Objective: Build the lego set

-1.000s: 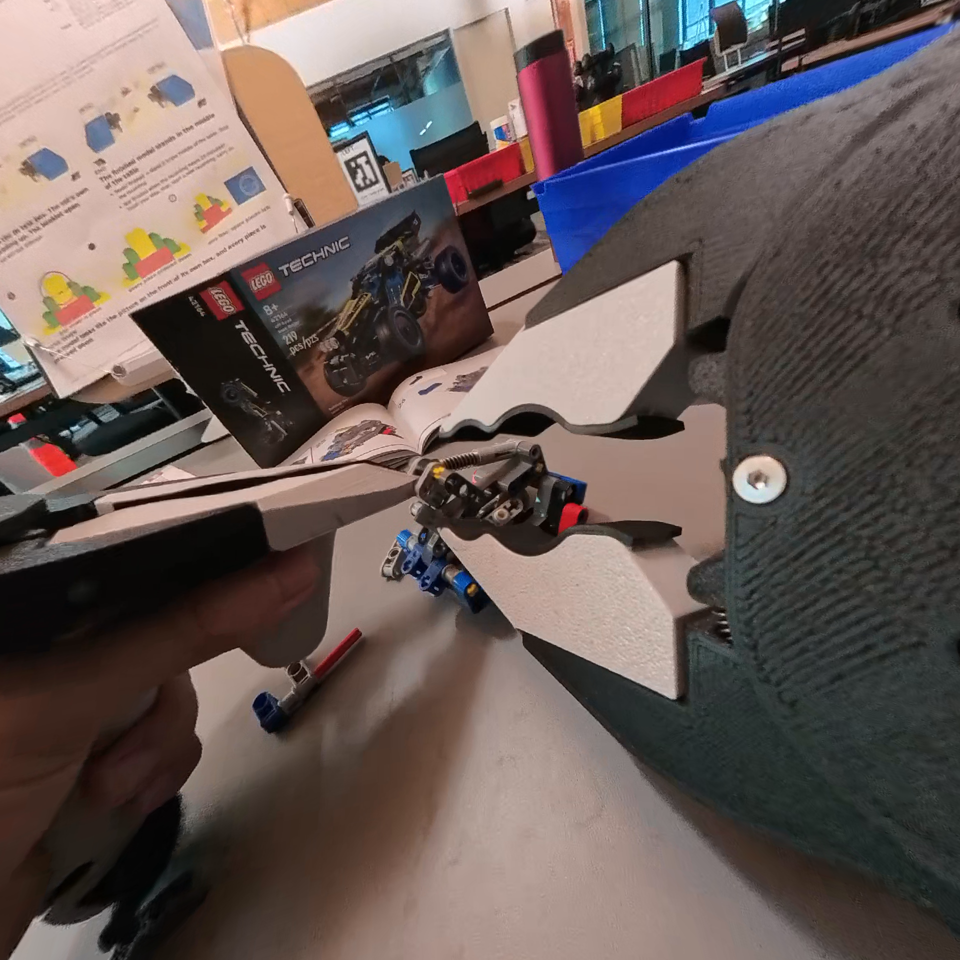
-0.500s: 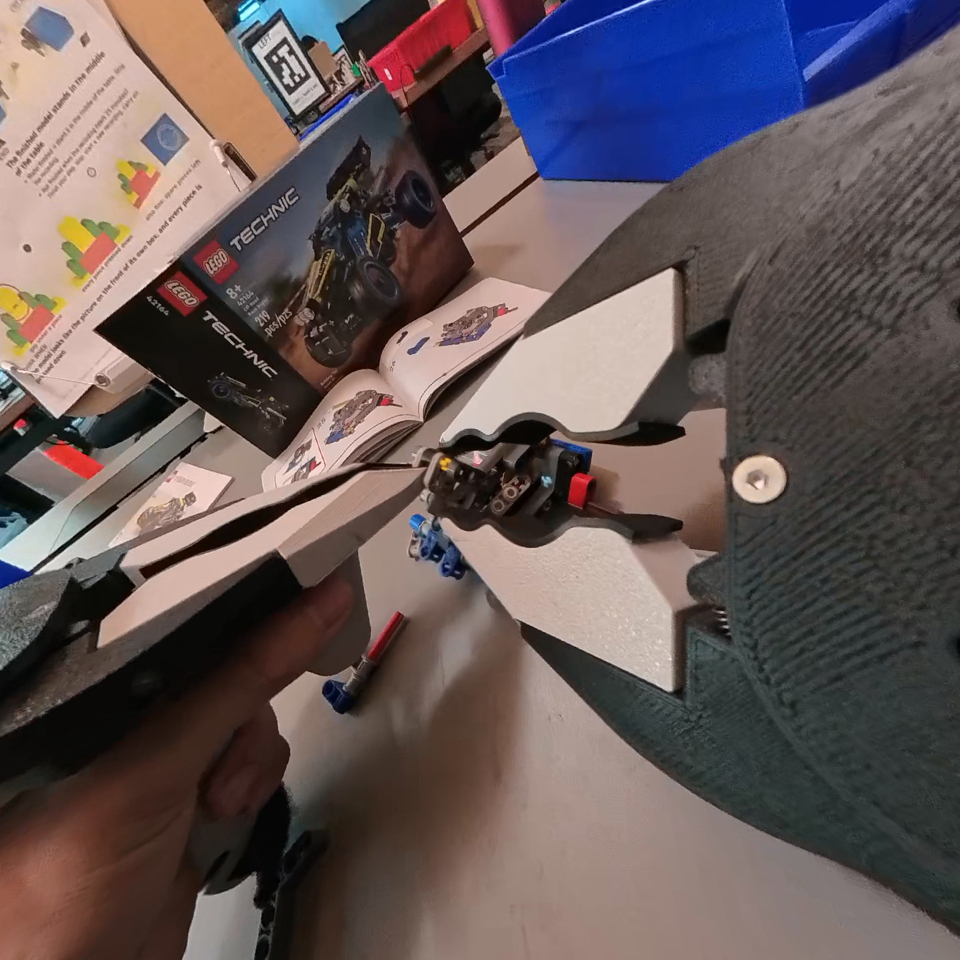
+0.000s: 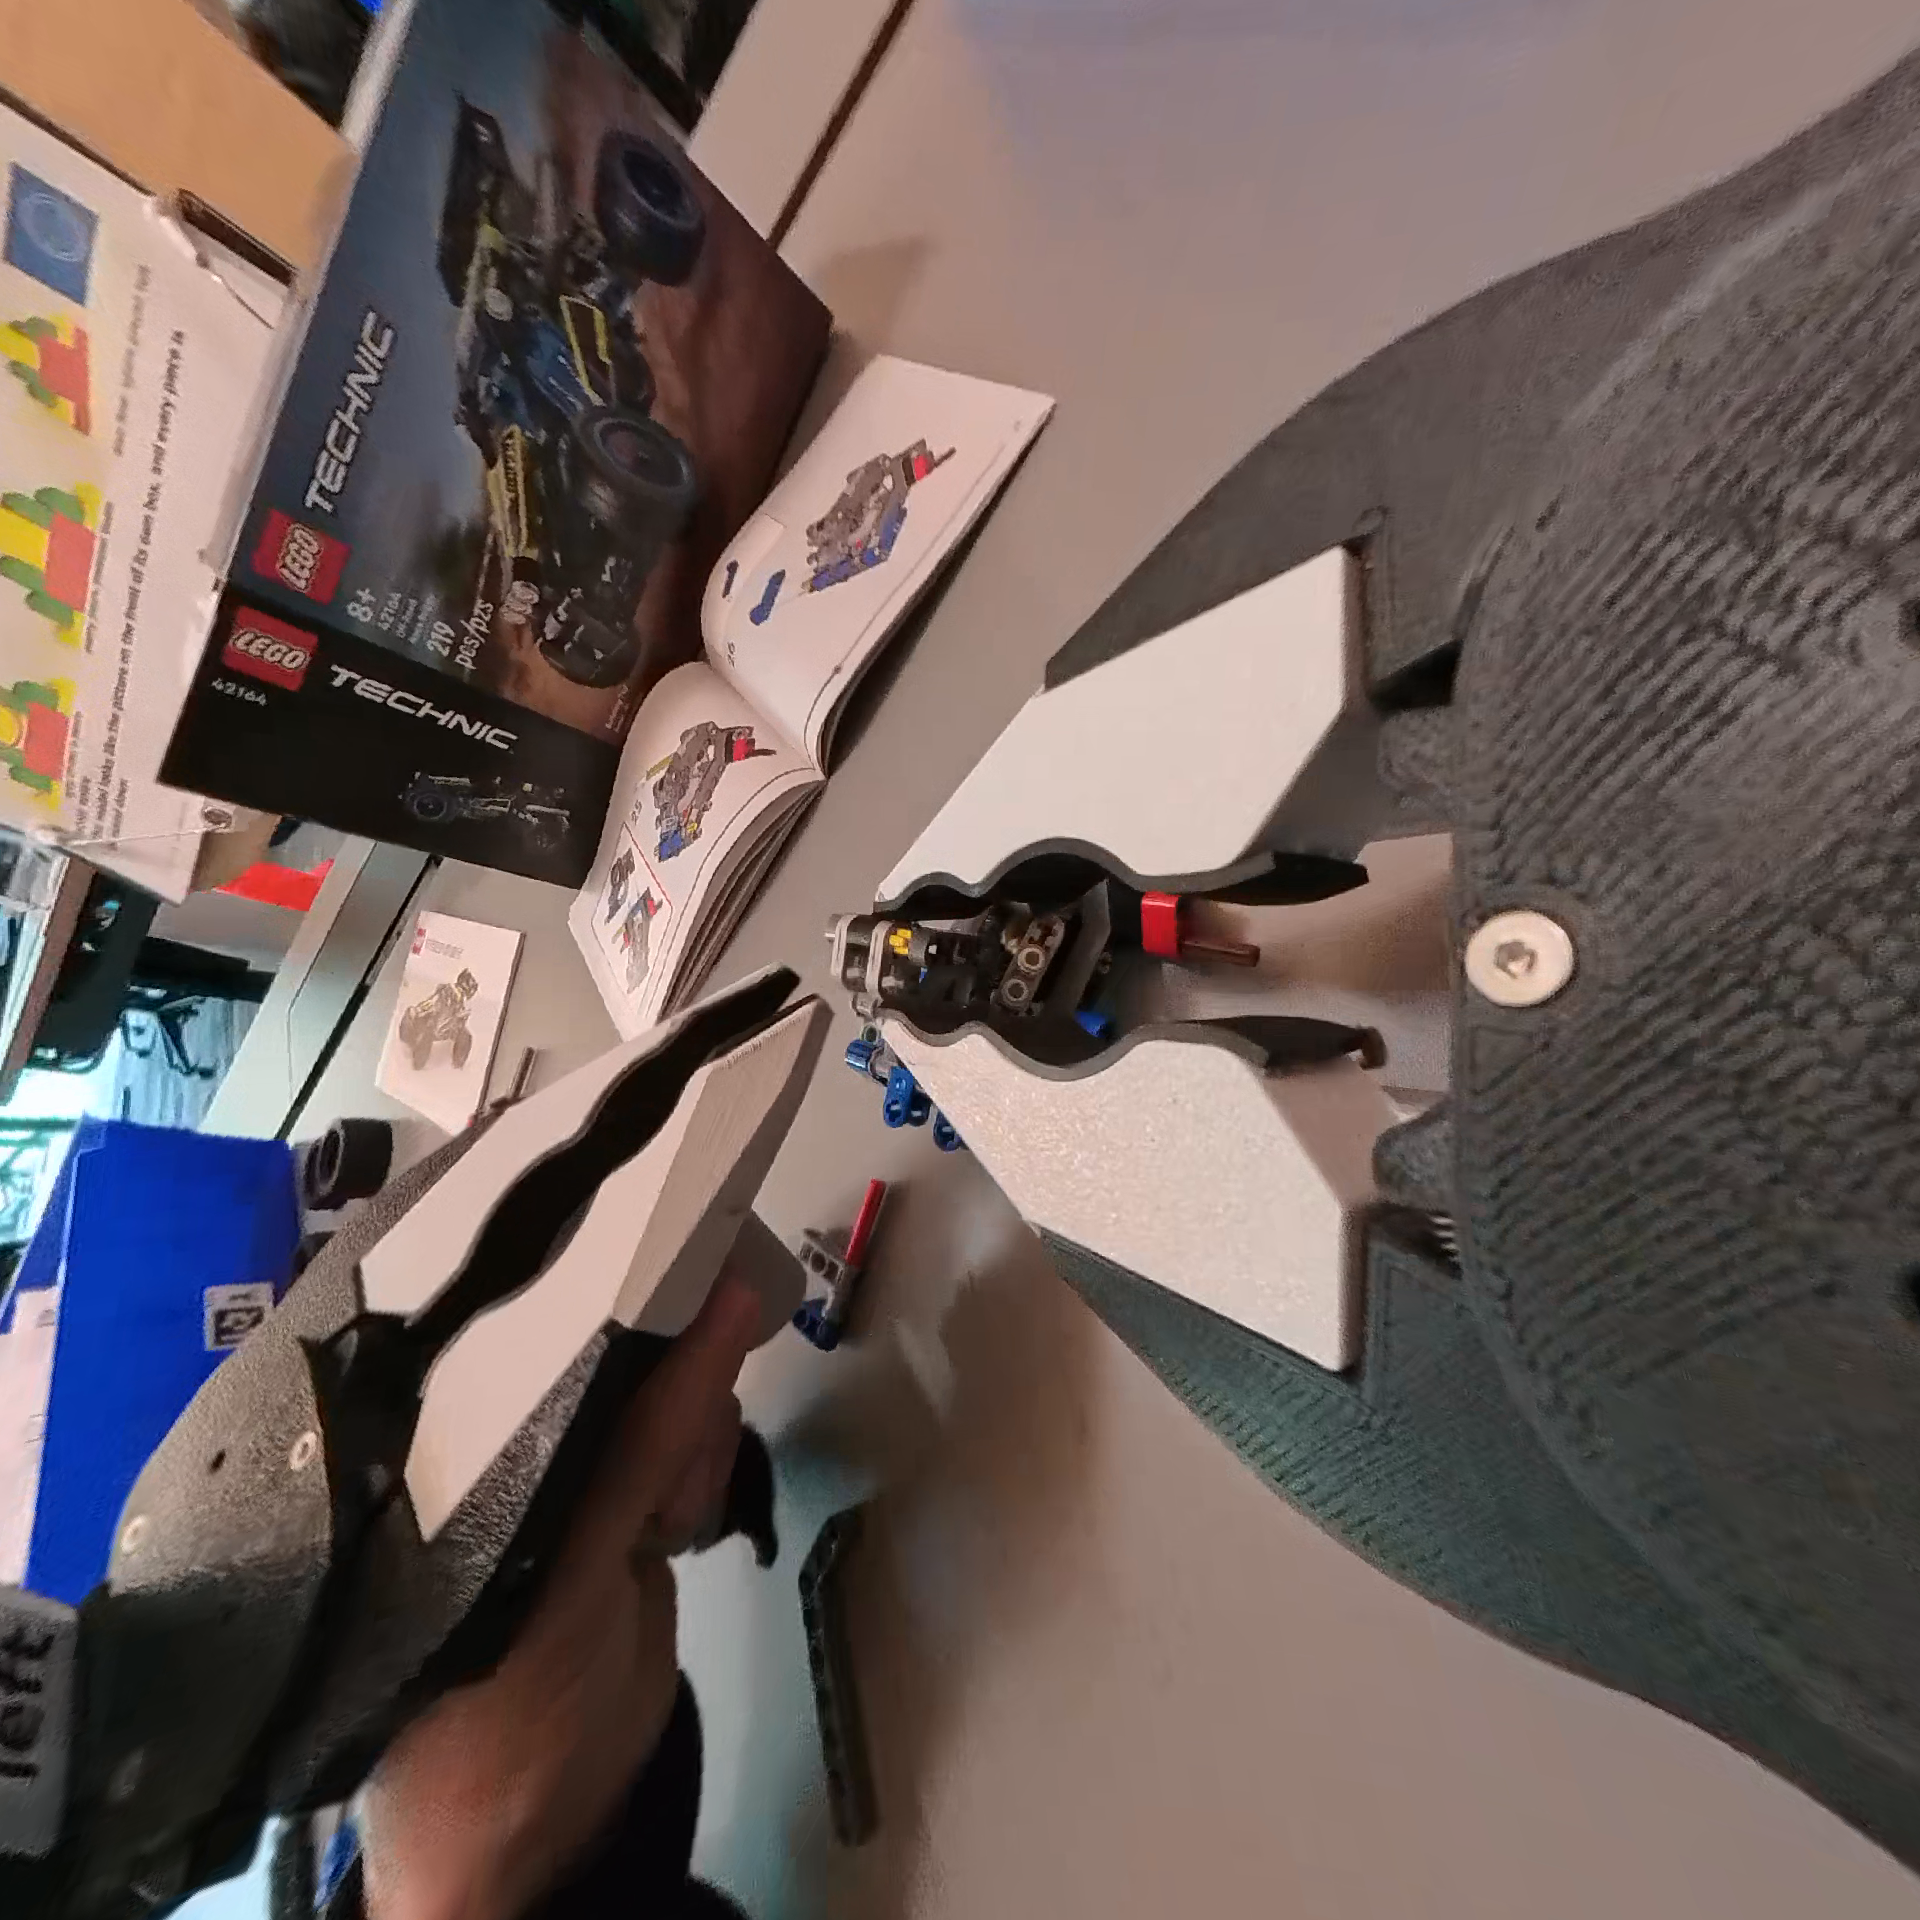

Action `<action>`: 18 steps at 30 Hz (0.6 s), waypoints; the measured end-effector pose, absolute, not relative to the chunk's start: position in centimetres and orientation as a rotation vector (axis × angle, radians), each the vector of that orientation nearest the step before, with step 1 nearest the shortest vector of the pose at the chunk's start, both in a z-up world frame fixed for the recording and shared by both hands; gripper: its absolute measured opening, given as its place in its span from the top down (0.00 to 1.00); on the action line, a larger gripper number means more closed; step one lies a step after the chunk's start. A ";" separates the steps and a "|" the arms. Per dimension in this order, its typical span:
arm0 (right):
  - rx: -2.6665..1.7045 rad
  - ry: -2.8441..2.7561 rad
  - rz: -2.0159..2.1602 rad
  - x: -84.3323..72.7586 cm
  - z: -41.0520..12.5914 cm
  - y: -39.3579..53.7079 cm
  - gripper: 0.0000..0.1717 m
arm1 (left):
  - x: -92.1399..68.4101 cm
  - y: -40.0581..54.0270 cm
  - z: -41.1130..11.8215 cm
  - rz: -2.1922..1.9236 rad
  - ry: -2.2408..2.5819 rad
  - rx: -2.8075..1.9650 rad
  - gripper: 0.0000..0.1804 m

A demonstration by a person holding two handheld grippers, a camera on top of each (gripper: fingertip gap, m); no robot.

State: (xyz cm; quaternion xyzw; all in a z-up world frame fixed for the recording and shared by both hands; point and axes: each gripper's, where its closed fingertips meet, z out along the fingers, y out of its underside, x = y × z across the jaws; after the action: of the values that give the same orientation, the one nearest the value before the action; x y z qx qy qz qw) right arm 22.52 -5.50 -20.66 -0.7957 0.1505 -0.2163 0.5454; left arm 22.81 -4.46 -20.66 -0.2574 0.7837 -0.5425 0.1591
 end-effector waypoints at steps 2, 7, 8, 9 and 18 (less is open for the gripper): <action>-1.882 0.372 -0.438 22.3 -20.7 -5.5 0.93 | 22.7 -4.5 -20.3 -1.552 2.230 -0.675 0.98; -1.937 0.163 -0.345 20.5 -21.0 -6.2 0.93 | 22.0 -3.9 -20.0 -1.580 2.287 -0.574 0.96; -1.948 0.118 -0.312 20.0 -21.1 -6.5 0.93 | 21.8 -4.0 -20.0 -1.593 2.303 -0.552 0.96; -1.956 0.079 -0.282 19.5 -21.2 -6.8 0.93 | 21.5 -4.2 -20.0 -1.603 2.313 -0.519 0.95; -1.979 -0.073 -0.265 18.3 -21.8 -7.7 0.93 | 19.3 -6.3 -21.6 -1.461 2.417 -0.139 0.95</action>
State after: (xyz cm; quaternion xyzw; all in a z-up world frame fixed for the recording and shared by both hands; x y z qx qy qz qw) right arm 18.33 -7.70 -21.79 -0.8330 -0.0307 -0.1117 0.5410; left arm 19.34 -6.27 -21.56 -0.0484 0.8443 -0.5102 0.1565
